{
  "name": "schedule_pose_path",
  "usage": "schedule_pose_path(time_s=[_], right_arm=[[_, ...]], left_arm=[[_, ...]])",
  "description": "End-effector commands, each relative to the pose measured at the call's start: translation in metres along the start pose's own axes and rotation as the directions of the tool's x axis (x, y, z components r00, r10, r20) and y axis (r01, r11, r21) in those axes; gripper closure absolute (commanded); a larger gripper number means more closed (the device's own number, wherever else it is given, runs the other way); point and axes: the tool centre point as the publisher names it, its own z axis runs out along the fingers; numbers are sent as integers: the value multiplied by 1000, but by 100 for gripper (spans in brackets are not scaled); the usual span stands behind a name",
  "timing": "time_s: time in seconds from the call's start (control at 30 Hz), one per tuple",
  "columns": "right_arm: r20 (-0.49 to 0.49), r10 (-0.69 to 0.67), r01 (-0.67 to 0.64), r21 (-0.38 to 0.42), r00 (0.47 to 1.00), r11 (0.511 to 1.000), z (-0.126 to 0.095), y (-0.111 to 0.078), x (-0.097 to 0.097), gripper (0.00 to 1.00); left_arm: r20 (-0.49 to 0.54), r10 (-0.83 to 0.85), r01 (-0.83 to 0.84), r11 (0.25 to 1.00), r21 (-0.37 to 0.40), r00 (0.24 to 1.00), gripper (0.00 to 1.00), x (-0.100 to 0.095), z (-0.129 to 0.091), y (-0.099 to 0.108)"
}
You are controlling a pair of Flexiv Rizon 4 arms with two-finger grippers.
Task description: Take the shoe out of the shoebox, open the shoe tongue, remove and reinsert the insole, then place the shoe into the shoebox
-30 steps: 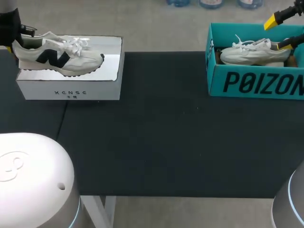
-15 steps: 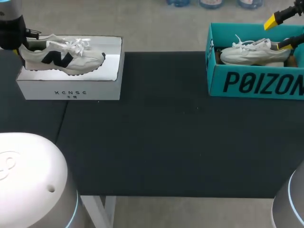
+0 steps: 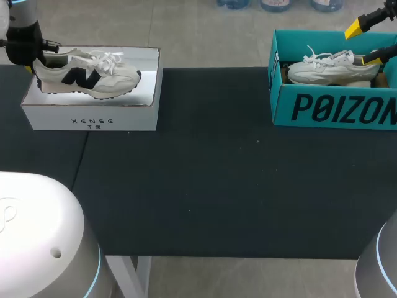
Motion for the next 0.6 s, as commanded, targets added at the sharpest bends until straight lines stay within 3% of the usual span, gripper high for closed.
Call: schedule_pose_path(time_s=[0.03,0.6], right_arm=[[2,1,-1,0,1000,1000,0,0,0,0],[2,1,-1,0,1000,1000,0,0,0,0]], left_arm=[[28,3,-3,1000,4,1000,100,-2,13,2],[57,50,-54,997,60,997,100,-11,55,-13]])
